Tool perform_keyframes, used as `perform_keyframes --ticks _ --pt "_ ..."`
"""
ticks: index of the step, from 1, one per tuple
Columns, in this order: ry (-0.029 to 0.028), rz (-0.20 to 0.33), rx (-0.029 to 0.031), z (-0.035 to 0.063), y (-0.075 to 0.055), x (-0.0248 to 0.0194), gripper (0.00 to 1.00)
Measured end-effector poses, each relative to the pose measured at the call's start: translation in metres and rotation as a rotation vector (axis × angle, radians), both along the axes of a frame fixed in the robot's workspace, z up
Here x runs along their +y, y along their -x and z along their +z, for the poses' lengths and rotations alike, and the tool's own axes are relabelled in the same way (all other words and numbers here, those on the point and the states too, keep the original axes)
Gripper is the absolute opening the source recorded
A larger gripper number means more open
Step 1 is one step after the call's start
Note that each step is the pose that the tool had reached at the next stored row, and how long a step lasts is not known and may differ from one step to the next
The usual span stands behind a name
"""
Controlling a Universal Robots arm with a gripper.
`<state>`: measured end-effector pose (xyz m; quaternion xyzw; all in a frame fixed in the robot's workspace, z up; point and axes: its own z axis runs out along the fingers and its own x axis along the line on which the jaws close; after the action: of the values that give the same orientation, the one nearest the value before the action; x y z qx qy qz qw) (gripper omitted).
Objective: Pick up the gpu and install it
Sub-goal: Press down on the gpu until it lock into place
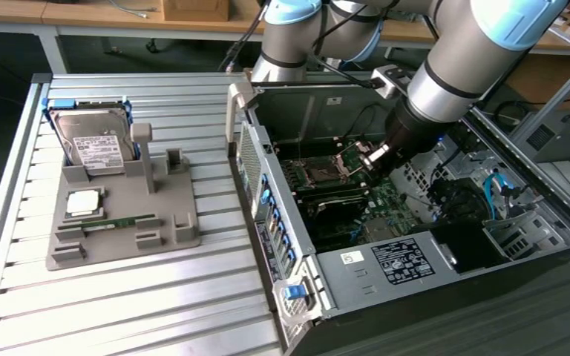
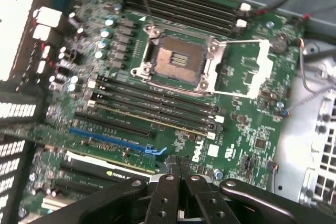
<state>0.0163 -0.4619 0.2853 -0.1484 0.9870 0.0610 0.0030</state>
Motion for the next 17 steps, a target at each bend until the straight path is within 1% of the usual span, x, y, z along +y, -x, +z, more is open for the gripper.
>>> perform_keyframes --ticks 3,7,8,9,11,12,15,16,17 --pt "0.0001 0.057 0.0 -0.0001 0.0 0.0 0.1" --pt "0.0 0.163 0.0001 -0.0004 0.0 0.0 0.1" --pt "0.0 0.179 0.0 -0.0006 0.0 0.0 0.1" --pt "0.0015 0.208 0.0002 -0.0008 0.0 0.0 0.1" --pt "0.0052 0.25 0.0007 -0.0011 0.0 0.0 0.1" --pt "0.0086 0.268 0.0015 -0.0013 0.0 0.0 0.1" --pt "0.0253 0.319 0.005 -0.0017 0.0 0.0 0.1" --pt "0.0339 0.342 0.0067 -0.0019 0.0 0.0 0.1" --pt "0.0396 0.357 0.0078 -0.0021 0.0 0.0 0.1"
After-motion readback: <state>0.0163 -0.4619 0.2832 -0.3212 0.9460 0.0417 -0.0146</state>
